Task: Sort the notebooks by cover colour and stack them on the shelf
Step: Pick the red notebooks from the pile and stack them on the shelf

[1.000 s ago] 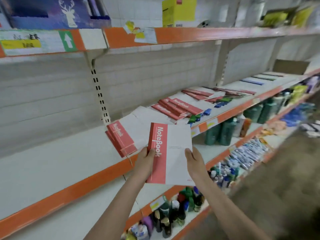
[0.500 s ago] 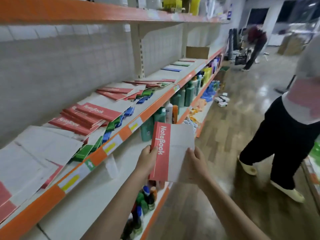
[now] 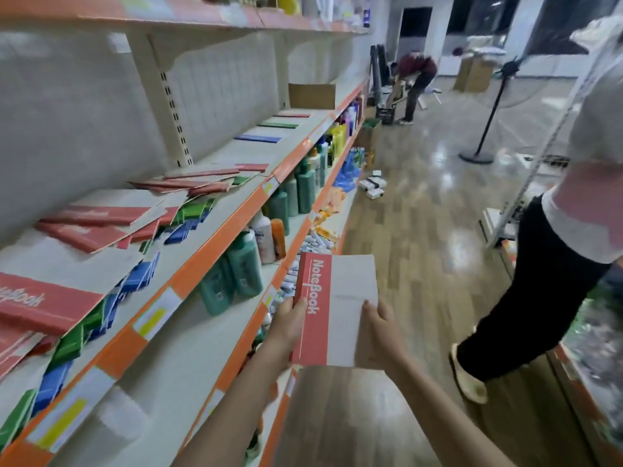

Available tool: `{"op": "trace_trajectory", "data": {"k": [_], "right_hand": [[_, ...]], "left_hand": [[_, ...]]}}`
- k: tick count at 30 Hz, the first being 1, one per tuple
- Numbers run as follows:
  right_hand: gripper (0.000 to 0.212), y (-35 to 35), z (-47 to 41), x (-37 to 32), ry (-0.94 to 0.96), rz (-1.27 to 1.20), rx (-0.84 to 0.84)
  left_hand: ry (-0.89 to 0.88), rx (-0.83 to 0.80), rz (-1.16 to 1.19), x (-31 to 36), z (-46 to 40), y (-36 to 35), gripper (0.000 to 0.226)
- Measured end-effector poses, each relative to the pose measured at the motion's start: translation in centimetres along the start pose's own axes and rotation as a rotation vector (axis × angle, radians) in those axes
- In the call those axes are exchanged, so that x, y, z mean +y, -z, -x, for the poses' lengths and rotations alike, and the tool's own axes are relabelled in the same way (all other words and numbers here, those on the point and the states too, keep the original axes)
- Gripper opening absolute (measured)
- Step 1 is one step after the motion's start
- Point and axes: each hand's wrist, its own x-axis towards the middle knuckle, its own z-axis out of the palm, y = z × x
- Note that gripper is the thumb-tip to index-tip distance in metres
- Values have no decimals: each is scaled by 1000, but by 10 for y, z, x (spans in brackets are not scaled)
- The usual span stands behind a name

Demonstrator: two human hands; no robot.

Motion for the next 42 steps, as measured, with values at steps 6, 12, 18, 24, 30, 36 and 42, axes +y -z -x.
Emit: {"op": "trace_trajectory", "data": {"k": [6, 12, 18, 24, 30, 36, 42], "right_hand": [[18, 18, -79, 13, -74, 30, 70], [21, 23, -177, 3, -100, 16, 150], [19, 33, -250, -10, -92, 31, 221], [22, 48, -310, -11, -120, 25, 269], [21, 67, -384, -12, -125, -10, 261], [21, 102, -490, -15, -124, -33, 248], [20, 136, -594, -26, -132, 5, 239]], "left_hand": [[34, -94, -20, 14, -82, -40, 21], [9, -189, -52, 51, -179, -69, 22], [-48, -275, -83, 80, -262, -98, 22], [11, -325, -51, 94, -324, -130, 25], [40, -314, -45, 110, -390, -167, 24], [9, -343, -19, 145, -471, -223, 16], [23, -304, -10, 182, -551, -277, 24]]}}
